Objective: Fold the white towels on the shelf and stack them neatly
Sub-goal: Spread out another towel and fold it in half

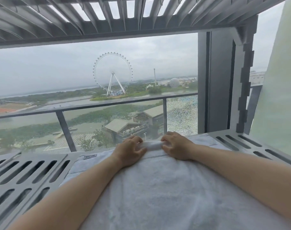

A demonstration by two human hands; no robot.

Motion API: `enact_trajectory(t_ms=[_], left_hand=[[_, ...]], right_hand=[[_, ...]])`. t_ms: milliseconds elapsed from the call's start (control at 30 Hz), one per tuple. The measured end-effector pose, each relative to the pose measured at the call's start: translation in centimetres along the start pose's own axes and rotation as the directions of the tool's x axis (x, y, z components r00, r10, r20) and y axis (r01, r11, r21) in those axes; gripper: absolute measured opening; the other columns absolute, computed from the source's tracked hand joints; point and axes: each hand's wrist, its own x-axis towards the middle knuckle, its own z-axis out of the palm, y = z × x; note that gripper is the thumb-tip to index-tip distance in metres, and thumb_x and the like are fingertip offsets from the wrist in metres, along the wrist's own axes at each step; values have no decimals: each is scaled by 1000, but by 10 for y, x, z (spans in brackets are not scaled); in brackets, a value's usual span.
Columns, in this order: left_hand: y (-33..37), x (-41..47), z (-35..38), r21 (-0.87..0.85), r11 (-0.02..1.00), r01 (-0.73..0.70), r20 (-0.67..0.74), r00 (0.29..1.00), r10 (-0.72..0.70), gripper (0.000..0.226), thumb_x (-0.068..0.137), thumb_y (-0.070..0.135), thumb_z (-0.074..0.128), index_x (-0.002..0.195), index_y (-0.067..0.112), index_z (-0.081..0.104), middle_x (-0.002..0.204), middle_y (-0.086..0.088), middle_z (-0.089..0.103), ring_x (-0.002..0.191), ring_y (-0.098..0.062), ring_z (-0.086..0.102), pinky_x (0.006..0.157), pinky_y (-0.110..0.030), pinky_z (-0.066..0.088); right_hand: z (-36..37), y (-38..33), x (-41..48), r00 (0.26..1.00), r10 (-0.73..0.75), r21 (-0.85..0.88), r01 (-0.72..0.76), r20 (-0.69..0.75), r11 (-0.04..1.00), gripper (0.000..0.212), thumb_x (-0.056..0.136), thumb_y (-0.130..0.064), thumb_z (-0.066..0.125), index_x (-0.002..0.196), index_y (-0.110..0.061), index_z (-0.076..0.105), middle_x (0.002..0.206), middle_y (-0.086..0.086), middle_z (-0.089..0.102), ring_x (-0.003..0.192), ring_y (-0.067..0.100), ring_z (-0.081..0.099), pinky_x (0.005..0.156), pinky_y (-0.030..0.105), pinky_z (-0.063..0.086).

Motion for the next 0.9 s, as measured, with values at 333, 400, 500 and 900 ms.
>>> enact_trajectory(t_ms=[333,400,500,900], left_hand=[[-17,-15,-3,63,995,77,-55,996,-74,23,92,34,47,101,14,54,112,-7,57,108,-25,52,92,-38,42],[-18,-16,-6,64,993,98,-47,994,-95,24,93,33,46,103,14,56,114,-7,56,109,-25,52,92,-38,41],[-18,-15,-6,76,992,105,-45,994,-102,25,93,34,46,104,14,55,113,-6,56,108,-25,53,93,-41,42],[-30,-12,-8,-27,988,150,-121,981,-152,23,82,47,62,83,25,57,102,-1,64,94,-19,57,85,-32,46]], right_hand=[[3,5,-10,949,-91,1,95,-303,995,16,91,-20,48,98,-10,58,103,6,54,99,20,48,85,27,35],[3,4,-10,950,-90,15,98,-298,995,16,91,-19,49,100,-9,58,104,6,56,100,22,49,87,28,36],[3,6,-8,964,-58,53,74,-261,996,21,91,-18,48,107,-9,57,110,8,57,105,23,50,91,30,38],[-3,-8,7,996,-90,-84,91,13,992,48,92,-30,44,138,-26,35,140,2,42,130,22,37,105,36,30]])
